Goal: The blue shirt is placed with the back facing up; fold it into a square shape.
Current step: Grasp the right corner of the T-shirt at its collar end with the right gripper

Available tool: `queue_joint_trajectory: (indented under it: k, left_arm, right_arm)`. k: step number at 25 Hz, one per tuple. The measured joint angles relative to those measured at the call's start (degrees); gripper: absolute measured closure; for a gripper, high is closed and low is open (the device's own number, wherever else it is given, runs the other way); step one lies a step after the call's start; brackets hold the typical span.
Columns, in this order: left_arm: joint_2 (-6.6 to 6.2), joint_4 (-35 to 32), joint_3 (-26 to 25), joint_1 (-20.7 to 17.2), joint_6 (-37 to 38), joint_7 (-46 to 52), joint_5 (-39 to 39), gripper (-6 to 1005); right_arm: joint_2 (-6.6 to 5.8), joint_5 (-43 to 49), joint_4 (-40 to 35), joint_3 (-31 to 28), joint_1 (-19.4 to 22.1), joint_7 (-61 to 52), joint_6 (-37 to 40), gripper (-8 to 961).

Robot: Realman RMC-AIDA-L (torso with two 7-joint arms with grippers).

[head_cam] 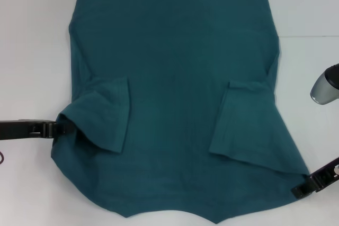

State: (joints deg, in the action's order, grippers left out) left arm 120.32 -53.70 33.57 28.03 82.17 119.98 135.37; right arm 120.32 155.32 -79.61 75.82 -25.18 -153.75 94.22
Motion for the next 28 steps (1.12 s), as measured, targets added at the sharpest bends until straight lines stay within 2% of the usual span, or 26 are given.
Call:
queue_joint_trajectory:
  k: [6, 22, 28]
  left_arm:
    - [0.00, 0.1, 0.0, 0.0, -0.2, 0.0, -0.1, 958]
    - [0.00, 0.3, 0.0, 0.2, -0.4, 0.0, -0.3, 958]
    - [0.00, 0.3, 0.0, 0.2, -0.2, -0.1, -0.4, 958]
  right_arm:
    - [0.00, 0.7, 0.1, 0.5, 0.0, -0.7, -0.5, 327]
    - [0.19, 1.8, 1.4, 6.6, -0.4, -3.0, -4.1, 334]
    - [0.18, 1.1, 1.9, 7.5, -0.4, -3.0, -4.3, 442]
